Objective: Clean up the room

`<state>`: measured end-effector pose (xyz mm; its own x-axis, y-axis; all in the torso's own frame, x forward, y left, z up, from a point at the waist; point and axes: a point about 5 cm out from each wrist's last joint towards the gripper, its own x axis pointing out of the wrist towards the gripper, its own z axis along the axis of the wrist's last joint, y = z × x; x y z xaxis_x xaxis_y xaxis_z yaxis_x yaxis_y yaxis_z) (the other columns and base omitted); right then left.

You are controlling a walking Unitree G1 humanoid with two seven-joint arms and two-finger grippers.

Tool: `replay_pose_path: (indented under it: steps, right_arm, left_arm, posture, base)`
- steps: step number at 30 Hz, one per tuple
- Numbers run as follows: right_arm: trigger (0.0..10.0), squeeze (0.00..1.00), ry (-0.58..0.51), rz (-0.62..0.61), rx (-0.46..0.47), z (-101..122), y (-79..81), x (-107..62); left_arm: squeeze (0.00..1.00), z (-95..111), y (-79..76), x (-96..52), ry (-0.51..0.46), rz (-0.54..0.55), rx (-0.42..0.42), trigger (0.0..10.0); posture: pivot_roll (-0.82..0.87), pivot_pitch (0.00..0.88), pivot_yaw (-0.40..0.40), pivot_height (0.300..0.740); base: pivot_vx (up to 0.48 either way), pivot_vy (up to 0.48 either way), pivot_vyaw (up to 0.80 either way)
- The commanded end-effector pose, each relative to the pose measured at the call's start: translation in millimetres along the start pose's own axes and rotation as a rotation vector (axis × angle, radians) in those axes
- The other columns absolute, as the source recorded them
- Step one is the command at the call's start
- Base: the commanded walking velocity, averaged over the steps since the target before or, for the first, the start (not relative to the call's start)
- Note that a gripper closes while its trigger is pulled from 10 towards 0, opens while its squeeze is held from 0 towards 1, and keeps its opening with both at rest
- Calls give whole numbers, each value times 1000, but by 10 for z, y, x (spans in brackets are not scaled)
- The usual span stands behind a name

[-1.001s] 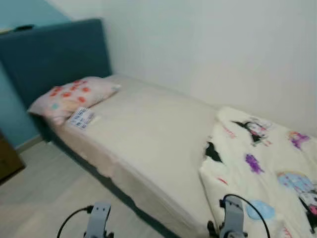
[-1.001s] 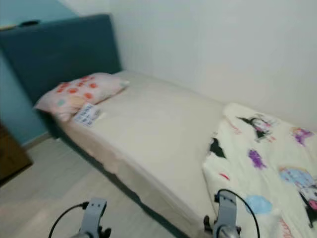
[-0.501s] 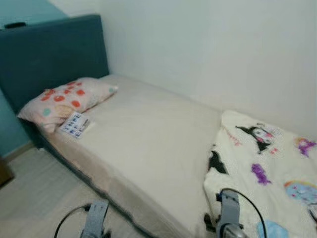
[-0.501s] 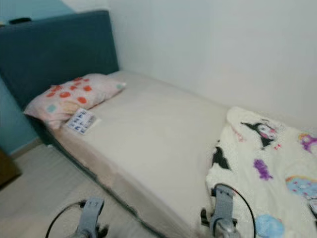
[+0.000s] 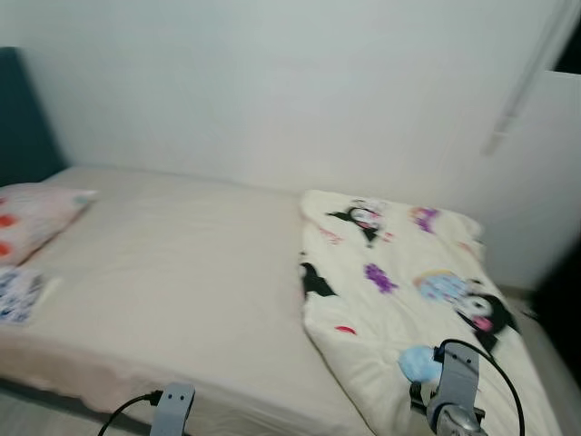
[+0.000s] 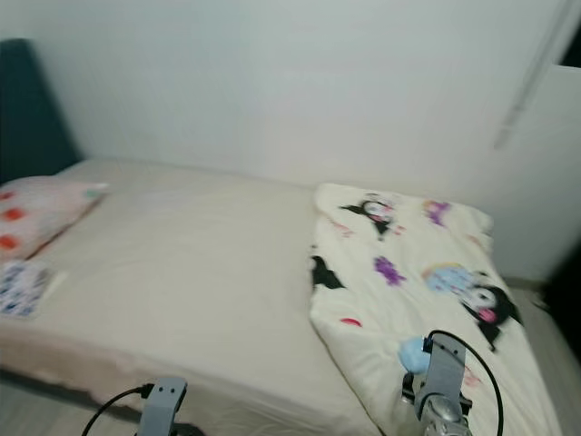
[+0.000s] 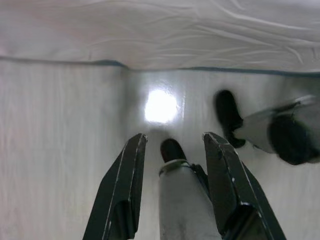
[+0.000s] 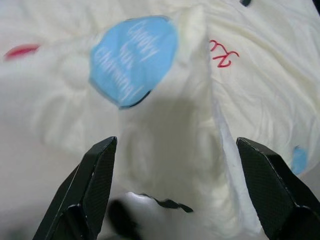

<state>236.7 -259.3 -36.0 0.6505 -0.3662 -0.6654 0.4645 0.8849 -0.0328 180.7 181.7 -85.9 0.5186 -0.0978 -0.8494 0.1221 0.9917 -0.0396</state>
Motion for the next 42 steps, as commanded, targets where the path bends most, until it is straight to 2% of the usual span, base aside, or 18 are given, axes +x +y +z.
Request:
replay_pose_path:
  steps: [1,8,9,13,20,32,37,42]
  right_arm:
    - [10000,0,-60,18,40,161,25,18]
    - [10000,0,-91,49,35,251,75,25]
    - [10000,0,-114,96,13,290,135,22]
    - [10000,0,-125,129,-17,306,189,18]
    - [10000,0,-89,104,-58,288,179,26]
    - [10000,0,-113,75,3,431,83,47]
    - [10000,0,-144,47,35,554,-1,57]
    - [10000,0,-148,76,105,589,6,58]
  left_arm:
    - [0,-1,4,-1,5,-6,17,10000]
    - [0,4,-11,2,5,-8,21,10000]
    - [0,2,-15,3,6,-7,22,10000]
    - [0,-3,-16,3,9,-5,25,10000]
    - [0,-5,-10,3,11,4,25,10000]
    - [0,-10,12,-1,13,16,26,10000]
    - [0,-38,31,-9,28,16,70,10000]
    - [0,-55,47,-14,32,18,66,10000]
  posture:
    - [-13,0,-15,740]
    - [-11,0,-24,740]
    - [-12,0,-21,740]
    - [-13,0,-19,740]
    - [-12,0,-16,730]
    - [-18,0,-7,690]
    - [-16,0,-3,670]
    - [-17,0,-2,645]
  base:
    - [0,0,-750]
    - [0,0,-750]
    - [0,0,0]
    - [0,0,0]
    - [0,0,0]
    - [0,0,0]
    - [0,0,0]
    - [0,0,0]
